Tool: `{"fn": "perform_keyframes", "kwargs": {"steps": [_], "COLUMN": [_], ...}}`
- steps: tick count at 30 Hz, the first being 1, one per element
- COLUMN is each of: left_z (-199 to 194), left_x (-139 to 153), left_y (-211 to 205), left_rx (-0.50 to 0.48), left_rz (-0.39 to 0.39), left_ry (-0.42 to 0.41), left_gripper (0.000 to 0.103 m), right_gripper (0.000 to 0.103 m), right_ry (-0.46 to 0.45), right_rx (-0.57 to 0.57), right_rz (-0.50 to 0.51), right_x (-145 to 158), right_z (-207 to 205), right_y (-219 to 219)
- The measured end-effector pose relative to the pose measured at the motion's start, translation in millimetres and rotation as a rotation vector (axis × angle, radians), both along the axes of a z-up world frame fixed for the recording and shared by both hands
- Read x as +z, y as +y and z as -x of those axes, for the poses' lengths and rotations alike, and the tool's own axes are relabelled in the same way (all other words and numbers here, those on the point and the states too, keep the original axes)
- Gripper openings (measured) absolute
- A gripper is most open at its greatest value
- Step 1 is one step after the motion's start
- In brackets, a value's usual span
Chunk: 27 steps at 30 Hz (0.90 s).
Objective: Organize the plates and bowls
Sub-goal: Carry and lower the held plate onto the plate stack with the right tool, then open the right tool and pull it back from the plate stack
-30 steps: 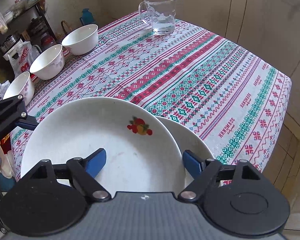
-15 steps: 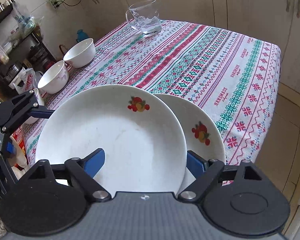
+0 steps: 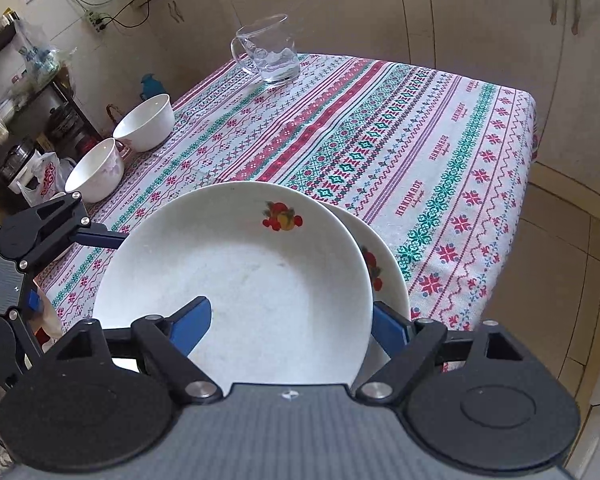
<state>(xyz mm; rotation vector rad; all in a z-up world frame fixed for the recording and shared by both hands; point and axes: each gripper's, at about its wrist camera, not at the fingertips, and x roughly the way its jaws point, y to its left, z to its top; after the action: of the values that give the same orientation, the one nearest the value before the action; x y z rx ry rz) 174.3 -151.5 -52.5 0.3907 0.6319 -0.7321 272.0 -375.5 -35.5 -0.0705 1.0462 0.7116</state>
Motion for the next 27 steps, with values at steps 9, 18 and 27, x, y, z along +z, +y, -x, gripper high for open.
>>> {"fn": "perform_keyframes", "kwargs": {"steps": [9,18,27], "left_z": [8,-2,-4], "left_x": [1,-1,-4], "left_y": [5,-2,-3], "left_rx": [-0.014,-0.02,-0.034], "left_rz": [-0.01,0.003,0.025], "left_ry": [-0.026,-0.017,0.011], "left_gripper": [0.102,0.102,0.103], "right_gripper": [0.091,0.091,0.101], "right_ry": [-0.035,-0.036,-0.043], "right_rx": [0.0,-0.019,-0.026], "right_rz": [0.118,0.139,0.148], "right_x": [4,10,14], "right_z": [8,12,10], "right_y": [17,16,16]}}
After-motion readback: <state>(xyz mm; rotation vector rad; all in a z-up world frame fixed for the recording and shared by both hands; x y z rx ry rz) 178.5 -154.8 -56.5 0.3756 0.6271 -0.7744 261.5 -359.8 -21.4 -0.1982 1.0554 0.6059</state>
